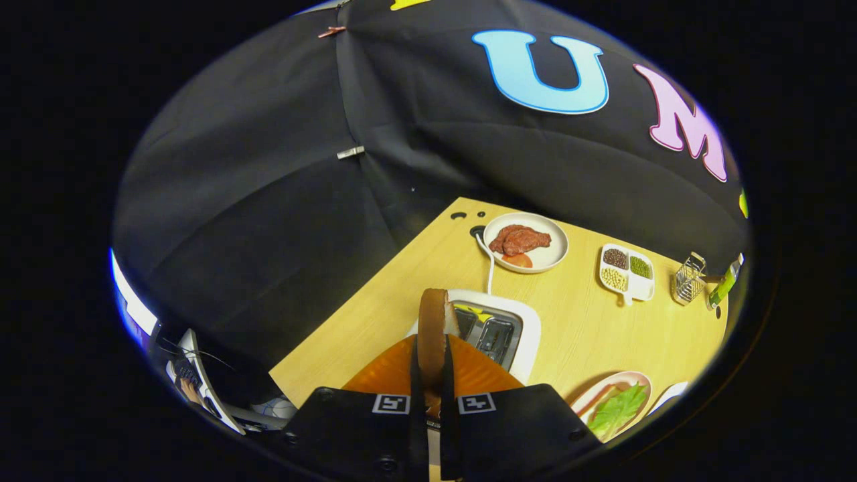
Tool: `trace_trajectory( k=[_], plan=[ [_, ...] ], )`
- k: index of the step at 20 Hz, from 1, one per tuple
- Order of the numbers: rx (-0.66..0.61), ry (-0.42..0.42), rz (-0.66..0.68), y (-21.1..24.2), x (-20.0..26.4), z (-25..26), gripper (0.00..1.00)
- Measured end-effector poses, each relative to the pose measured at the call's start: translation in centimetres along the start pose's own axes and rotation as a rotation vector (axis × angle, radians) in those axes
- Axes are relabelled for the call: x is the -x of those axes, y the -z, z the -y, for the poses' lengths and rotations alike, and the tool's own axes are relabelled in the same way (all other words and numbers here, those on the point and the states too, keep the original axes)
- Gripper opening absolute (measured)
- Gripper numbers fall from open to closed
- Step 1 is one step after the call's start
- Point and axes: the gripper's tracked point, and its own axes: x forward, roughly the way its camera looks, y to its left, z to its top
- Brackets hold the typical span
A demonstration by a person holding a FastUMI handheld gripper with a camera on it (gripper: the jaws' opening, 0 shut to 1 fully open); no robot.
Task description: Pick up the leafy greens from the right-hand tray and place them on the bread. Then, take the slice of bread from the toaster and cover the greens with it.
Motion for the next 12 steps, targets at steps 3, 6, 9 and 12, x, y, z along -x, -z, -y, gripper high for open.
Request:
trace_trajectory(
  k=[3,6,9,12],
  plan=[
    [-0.031,-0.025,0.032,-1.4,1.8,0.8,0.11],
    [-0.039,-0.038,0.088,-3.0,3.6,2.0,0.11],
    [-0.038,-0.03,0.118,-3.4,5.2,4.1,0.09],
    [-0.064,-0.012,0.154,-4.3,7.2,6.8,0.09]
  ],
)
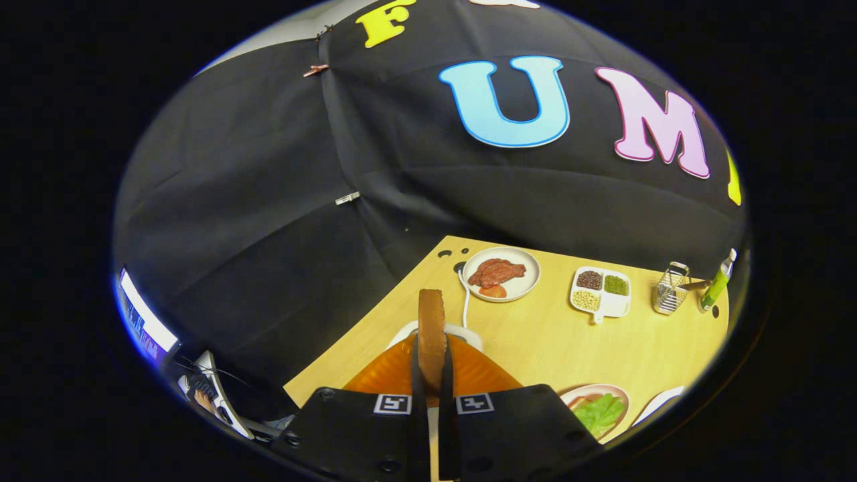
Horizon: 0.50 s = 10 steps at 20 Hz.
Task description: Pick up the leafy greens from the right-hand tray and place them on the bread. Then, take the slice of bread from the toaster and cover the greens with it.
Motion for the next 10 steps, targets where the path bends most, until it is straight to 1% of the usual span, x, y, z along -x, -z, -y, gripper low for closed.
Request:
trace_trajectory(
  k=[5,8,10],
  plan=[
    [-0.096,-0.006,0.003,0.3,2.3,5.0,0.09],
    [-0.134,0.023,-0.028,2.4,3.2,9.0,0.09],
    [-0.154,0.055,-0.064,4.6,3.8,11.9,0.09]
  ],
)
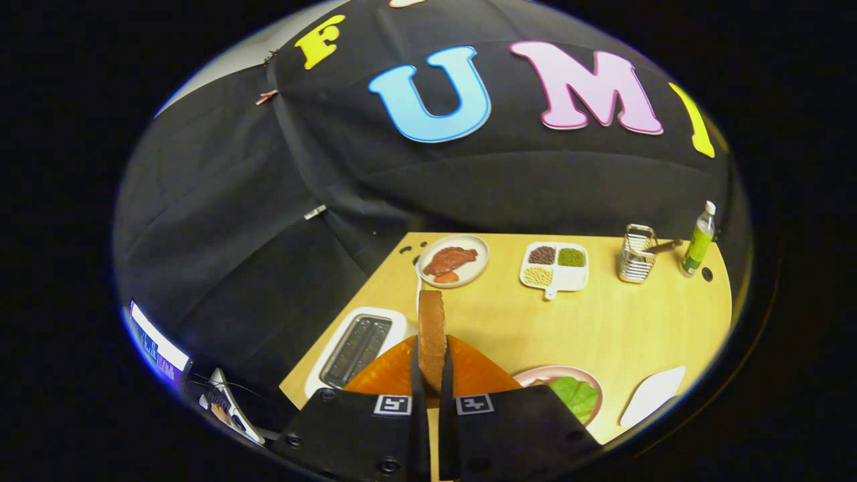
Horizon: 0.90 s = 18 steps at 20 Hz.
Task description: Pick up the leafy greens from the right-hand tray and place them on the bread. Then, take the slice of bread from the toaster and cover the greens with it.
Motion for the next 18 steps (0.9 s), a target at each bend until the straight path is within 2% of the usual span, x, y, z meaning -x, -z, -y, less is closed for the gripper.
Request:
trace_trajectory(
  k=[4,10,18],
  plan=[
    [-0.082,0.002,-0.064,3.3,0.5,3.7,0.09],
    [-0.167,0.028,-0.113,5.6,0.4,8.7,0.09],
    [-0.222,0.012,-0.206,10.7,-1.1,11.5,0.1]
  ],
)
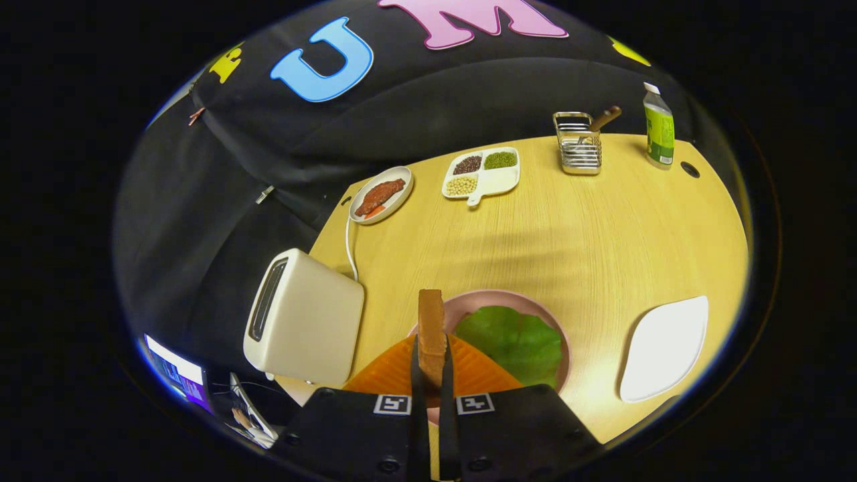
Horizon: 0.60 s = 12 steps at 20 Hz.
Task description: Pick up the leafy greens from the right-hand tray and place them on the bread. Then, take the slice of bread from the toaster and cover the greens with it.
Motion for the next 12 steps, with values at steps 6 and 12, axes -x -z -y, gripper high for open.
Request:
trace_trajectory(
  k=[6,12],
  plan=[
    [-0.023,0.022,-0.014,0.3,-0.9,3.1,0.16],
    [0.072,0.098,-0.021,0.9,0.0,6.7,0.4]
  ],
)
